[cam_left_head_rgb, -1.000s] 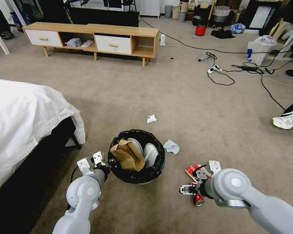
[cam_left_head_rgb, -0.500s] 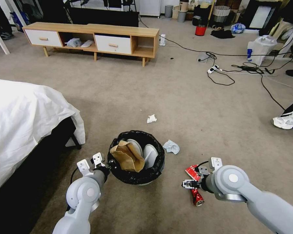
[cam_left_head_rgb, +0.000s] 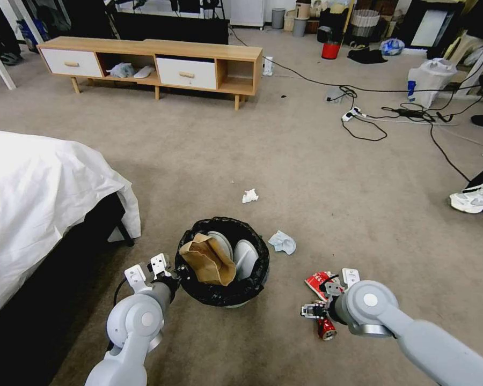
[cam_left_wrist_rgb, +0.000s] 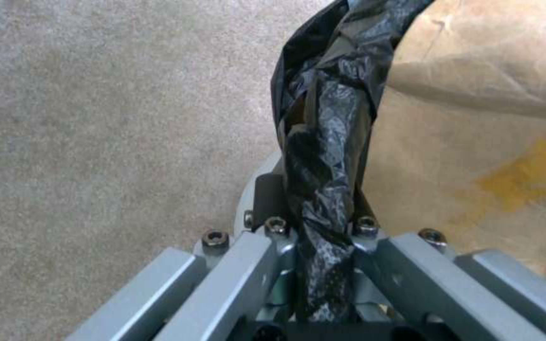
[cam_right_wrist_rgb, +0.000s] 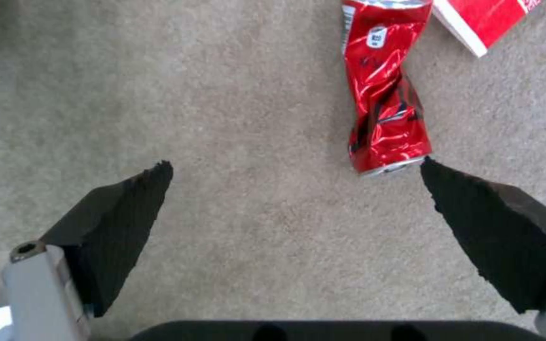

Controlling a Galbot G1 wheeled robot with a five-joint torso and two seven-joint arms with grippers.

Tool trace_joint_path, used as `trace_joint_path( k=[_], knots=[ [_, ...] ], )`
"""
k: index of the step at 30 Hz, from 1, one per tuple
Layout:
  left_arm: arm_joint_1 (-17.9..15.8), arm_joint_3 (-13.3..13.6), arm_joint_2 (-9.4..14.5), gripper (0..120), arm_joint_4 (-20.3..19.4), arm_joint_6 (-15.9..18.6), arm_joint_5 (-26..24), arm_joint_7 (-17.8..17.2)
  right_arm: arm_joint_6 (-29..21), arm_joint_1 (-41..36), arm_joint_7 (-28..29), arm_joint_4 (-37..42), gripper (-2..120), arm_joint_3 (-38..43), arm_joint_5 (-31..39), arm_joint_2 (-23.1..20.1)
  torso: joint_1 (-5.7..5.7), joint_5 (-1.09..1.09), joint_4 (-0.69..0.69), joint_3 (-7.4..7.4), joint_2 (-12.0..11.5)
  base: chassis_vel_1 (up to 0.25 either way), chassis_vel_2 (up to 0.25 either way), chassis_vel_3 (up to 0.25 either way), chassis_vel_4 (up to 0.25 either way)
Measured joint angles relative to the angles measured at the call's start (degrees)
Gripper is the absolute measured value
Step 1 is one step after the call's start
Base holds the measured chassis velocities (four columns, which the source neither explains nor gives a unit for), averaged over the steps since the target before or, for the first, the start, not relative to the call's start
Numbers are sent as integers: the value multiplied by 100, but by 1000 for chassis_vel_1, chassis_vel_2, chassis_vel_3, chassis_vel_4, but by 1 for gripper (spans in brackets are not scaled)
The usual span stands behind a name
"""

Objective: Pick up the trash bin, then pick up the garbage from the floor and place it into the trash bin.

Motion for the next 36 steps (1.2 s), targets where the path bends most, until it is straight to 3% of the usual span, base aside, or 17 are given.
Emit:
trace_joint_path(
  k=[23, 36],
  knots=[
    [-145, -18, 91, 2, 197, -45, -58, 77, 0, 456, -386, -875, 100, -415, -493, 446, 0, 0, 0, 0, 0, 0, 0, 0, 0],
    [-208, -10, 93, 2, 295, -53, -72, 81, 0, 218, -664, -1086, 100, -250, -906, 324, 0, 0, -1, 0, 0, 0, 0, 0, 0]
  ],
)
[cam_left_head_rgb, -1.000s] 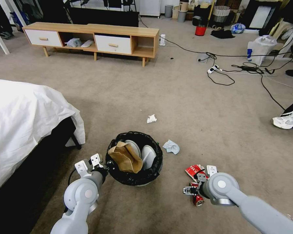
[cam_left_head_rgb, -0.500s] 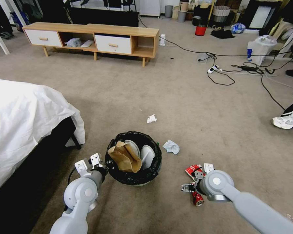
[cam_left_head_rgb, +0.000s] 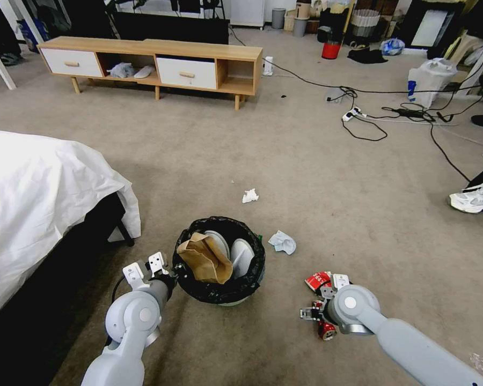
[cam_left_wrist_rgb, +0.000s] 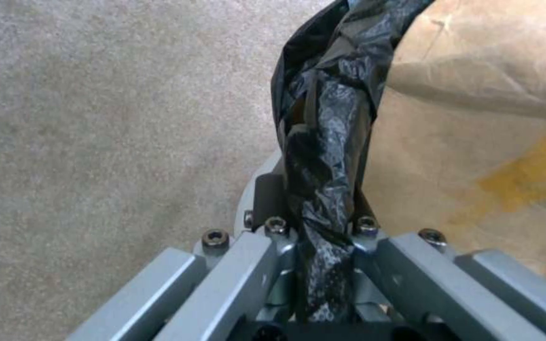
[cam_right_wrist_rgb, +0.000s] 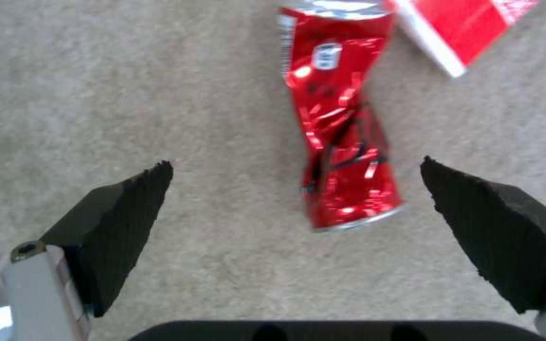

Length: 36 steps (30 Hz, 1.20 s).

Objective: Pick up the trash bin, then pick up the garbage from the floor and place it into the trash bin.

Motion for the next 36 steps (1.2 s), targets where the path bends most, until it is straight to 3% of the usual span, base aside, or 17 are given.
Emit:
trace_joint_path(
  k=[13, 36],
  knots=[
    [8, 29, -3, 2, 17, -1, 17, 2, 0, -232, -139, 11, 100, 260, -269, -105, 0, 0, 0, 0, 0, 0, 0, 0, 0],
    [94, 18, 12, 2, -28, -12, 42, 7, 0, 98, -421, -528, 100, 89, -590, 168, 0, 0, 0, 0, 0, 0, 0, 0, 0]
  ],
)
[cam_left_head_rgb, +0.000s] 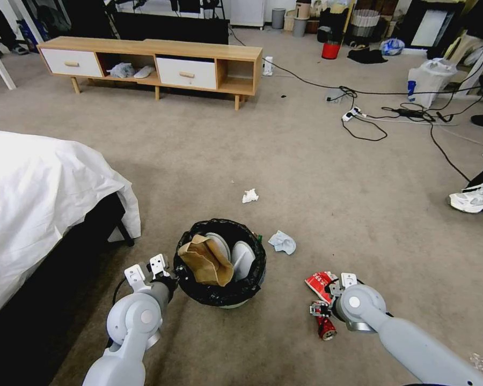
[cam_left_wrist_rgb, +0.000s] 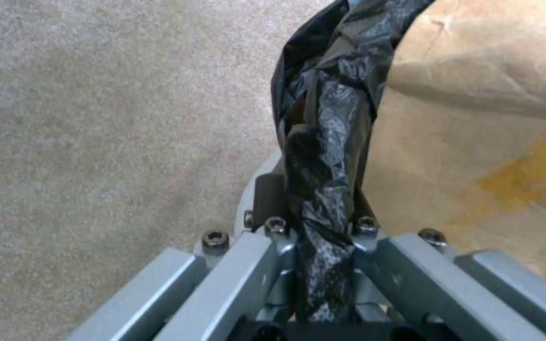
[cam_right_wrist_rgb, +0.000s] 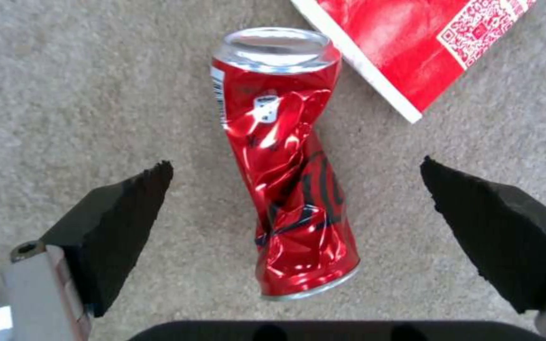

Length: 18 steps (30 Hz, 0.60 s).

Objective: Pick up the trash bin, then pick up the garbage from the floor and place it into the trash bin.

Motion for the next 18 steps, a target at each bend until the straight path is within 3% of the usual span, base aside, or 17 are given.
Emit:
trace_joint_path(
  k=[18],
  knots=[
    [75, -54, -47, 2, -34, -2, 37, -4, 0, -108, -401, -402, 100, -4, -502, 158, 0, 0, 0, -1, 0, 0, 0, 0, 0]
  ],
)
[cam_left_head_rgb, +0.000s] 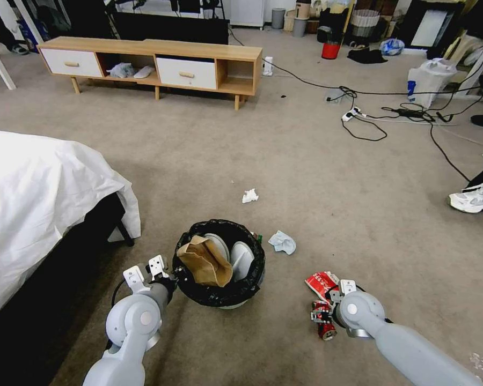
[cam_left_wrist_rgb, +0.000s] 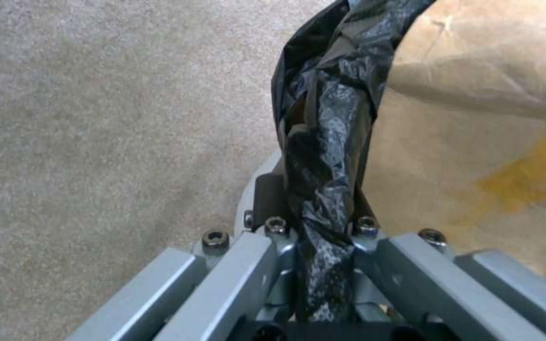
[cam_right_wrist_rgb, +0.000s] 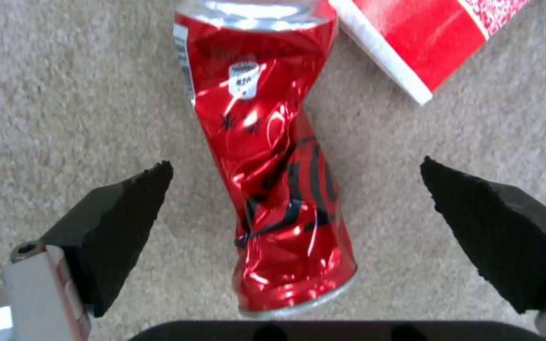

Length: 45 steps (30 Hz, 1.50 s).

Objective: Pick up the trash bin, then pick up the garbage from the floor and place it into the trash bin.

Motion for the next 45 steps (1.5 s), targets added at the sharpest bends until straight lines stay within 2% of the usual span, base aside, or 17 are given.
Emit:
trace_joint_path(
  k=[13, 34, 45],
  knots=[
    [70, -30, -88, 2, -33, 0, 82, 0, 0, 102, -141, -222, 100, -45, -177, 109, 0, 0, 0, 0, 0, 0, 0, 0, 0],
    [168, -29, -217, 2, -52, 0, 230, 15, 0, 96, -393, -420, 100, 132, -443, 48, 0, 0, 0, 1, 0, 0, 0, 0, 0],
    [174, -28, -211, 2, -54, 0, 243, 22, 0, 86, -419, -395, 100, 73, -490, 52, 0, 0, 0, 1, 0, 0, 0, 0, 0]
  ],
)
